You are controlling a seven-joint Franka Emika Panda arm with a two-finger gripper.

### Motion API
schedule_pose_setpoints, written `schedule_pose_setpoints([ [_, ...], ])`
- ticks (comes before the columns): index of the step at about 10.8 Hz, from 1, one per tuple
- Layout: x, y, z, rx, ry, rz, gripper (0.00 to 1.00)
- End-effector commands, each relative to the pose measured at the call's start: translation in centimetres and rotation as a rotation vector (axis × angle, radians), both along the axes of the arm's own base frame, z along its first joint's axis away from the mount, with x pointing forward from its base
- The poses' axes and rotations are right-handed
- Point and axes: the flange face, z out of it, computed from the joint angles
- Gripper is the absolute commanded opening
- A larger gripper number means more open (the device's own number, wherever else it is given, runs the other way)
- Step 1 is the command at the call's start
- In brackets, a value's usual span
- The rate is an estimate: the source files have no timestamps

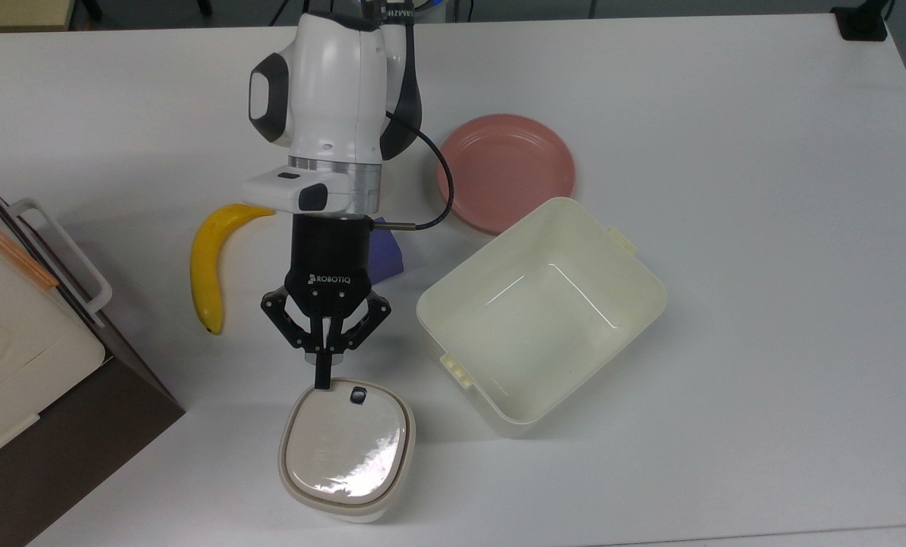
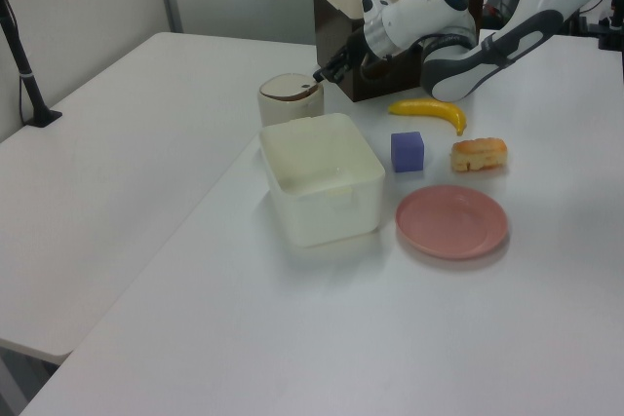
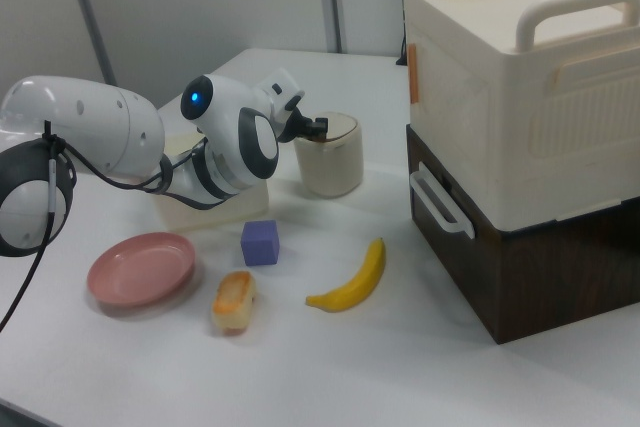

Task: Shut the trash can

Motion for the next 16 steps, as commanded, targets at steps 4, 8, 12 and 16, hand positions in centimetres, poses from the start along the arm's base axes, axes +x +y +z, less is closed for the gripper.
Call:
schedule_pose_setpoints([
  [4,-0.1,-0.5,-0.7,-0.031,-0.003,0.023,0.00],
  [8,-0.1,-0.5,-0.6,-0.032,-0.004,0.024,0.00],
  [12,-0.1,-0.2,-0.4,-0.026,-0.023,0.037,0.00],
  [16,-0.2,0.1,0.3,-0.007,-0.073,0.063,0.00],
])
